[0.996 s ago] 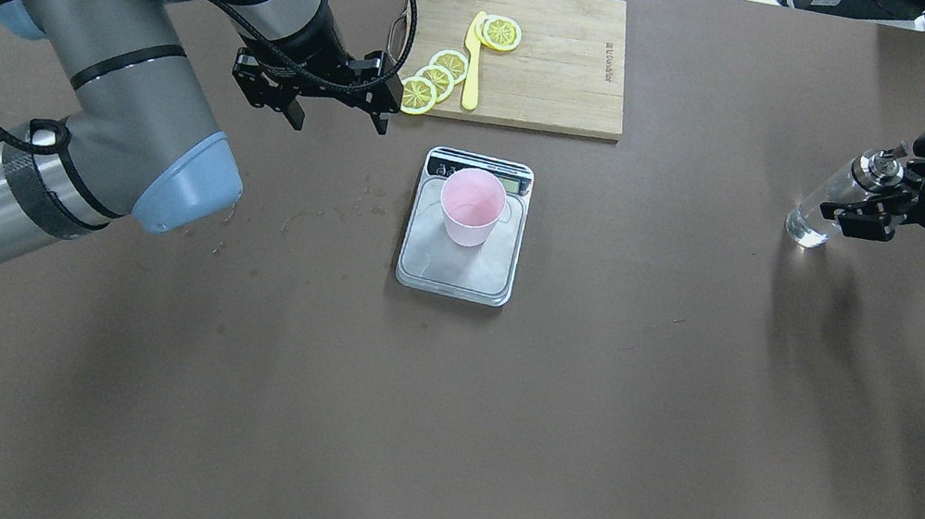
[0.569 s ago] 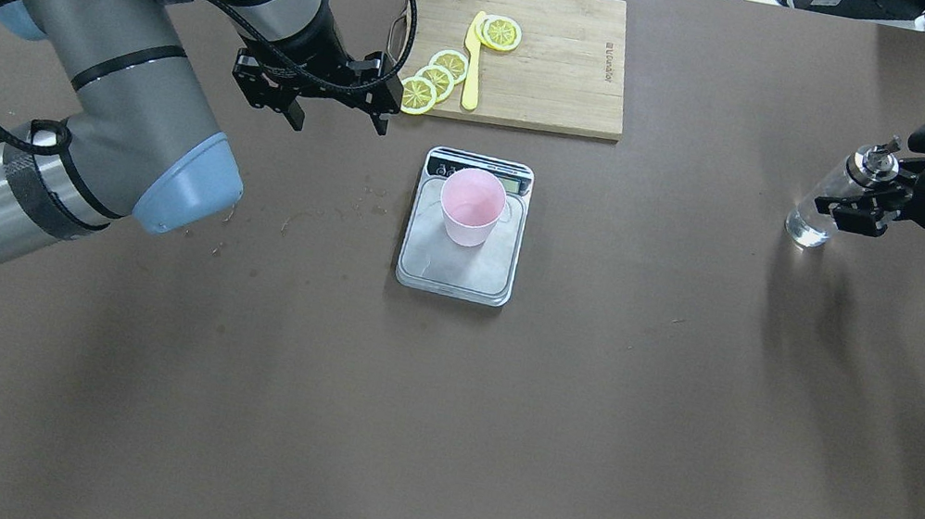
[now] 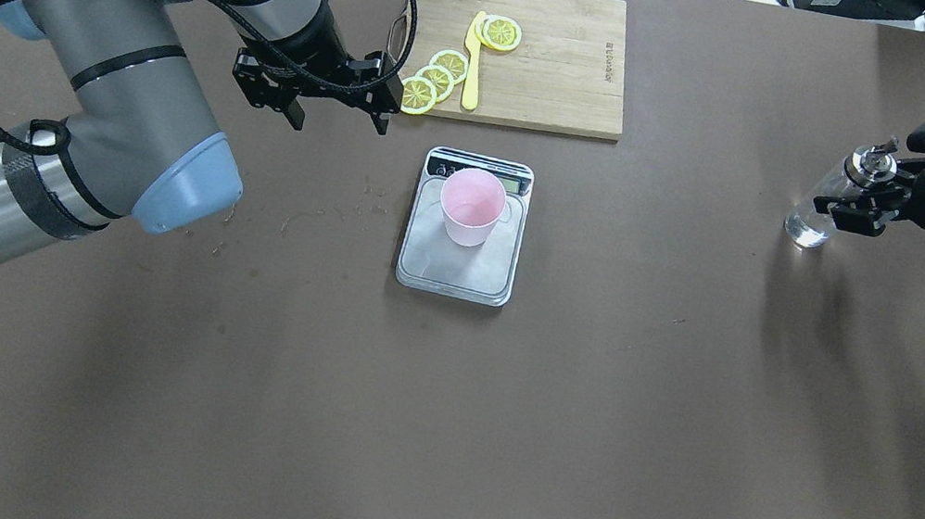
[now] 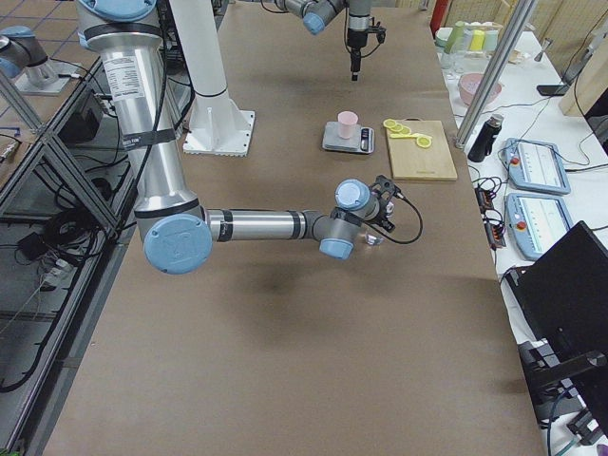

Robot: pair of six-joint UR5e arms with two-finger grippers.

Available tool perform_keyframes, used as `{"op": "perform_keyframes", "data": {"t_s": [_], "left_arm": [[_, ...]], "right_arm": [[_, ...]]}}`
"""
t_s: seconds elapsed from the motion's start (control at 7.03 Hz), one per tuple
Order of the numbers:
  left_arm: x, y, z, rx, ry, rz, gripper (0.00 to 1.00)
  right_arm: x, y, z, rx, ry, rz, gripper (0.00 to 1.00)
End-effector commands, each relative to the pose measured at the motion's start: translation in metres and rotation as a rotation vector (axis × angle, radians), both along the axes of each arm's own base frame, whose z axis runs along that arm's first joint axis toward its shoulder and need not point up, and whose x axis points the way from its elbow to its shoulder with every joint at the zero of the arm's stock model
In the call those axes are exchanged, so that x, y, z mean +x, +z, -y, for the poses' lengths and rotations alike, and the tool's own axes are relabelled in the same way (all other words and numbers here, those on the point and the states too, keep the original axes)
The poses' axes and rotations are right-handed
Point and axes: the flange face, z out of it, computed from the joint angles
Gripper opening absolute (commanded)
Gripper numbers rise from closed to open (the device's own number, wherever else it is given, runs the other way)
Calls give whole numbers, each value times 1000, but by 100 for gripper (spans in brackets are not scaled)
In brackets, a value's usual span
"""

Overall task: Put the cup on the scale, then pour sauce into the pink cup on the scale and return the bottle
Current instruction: 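Close the right gripper around the glass bottle's metal top, then lift the glass bottle with the right gripper while the left arm withdraws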

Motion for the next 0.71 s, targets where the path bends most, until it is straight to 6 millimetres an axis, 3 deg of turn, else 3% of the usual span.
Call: {"op": "perform_keyframes", "data": {"t_s": [0.0,0.14,0.57], "left_arm": [[-18,10,7,25,-6,7,97],[-41,37,2,75,16,26,97],[-114,92,14,176,30,78,97]], "right_arm": [[-14,-17,4,-45,9,46,0],[-29,-34,10,-64,20,75,0],[-53,-73,25,-58,50,69,0]]}}
